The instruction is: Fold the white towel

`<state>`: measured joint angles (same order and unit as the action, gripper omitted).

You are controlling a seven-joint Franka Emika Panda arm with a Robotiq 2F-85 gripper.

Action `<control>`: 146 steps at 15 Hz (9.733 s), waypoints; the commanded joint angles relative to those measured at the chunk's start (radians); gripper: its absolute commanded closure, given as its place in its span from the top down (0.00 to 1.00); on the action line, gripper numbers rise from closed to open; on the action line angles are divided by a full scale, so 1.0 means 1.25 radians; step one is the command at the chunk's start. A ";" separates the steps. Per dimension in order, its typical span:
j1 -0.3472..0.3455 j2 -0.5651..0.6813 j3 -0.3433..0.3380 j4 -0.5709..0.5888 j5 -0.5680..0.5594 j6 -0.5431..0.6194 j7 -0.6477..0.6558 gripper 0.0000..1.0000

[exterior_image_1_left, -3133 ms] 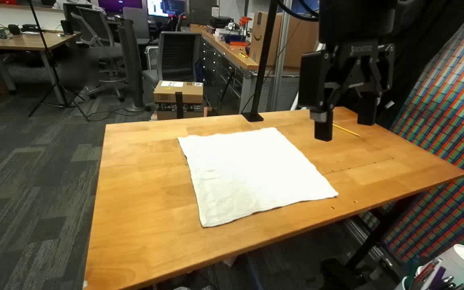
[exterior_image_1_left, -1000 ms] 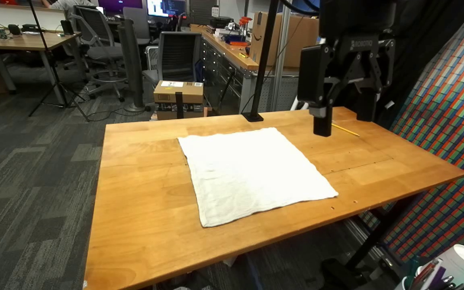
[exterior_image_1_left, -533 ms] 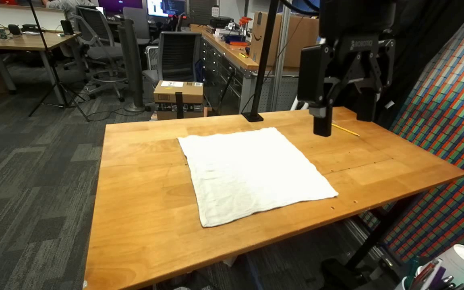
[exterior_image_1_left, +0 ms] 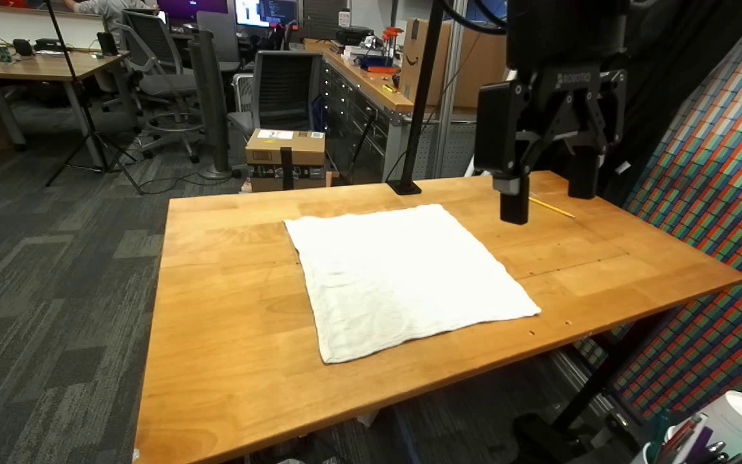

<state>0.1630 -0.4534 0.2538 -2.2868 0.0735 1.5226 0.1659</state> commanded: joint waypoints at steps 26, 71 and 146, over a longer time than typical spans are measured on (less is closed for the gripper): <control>-0.129 0.066 -0.185 -0.201 -0.254 0.479 -0.135 1.00; -0.164 0.405 -0.237 -0.113 -0.071 0.614 -0.014 1.00; 0.184 1.063 -0.133 1.215 -0.267 -0.243 -0.042 0.00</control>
<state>0.3781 0.8051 0.0971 -0.9091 -0.2643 1.2428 0.1614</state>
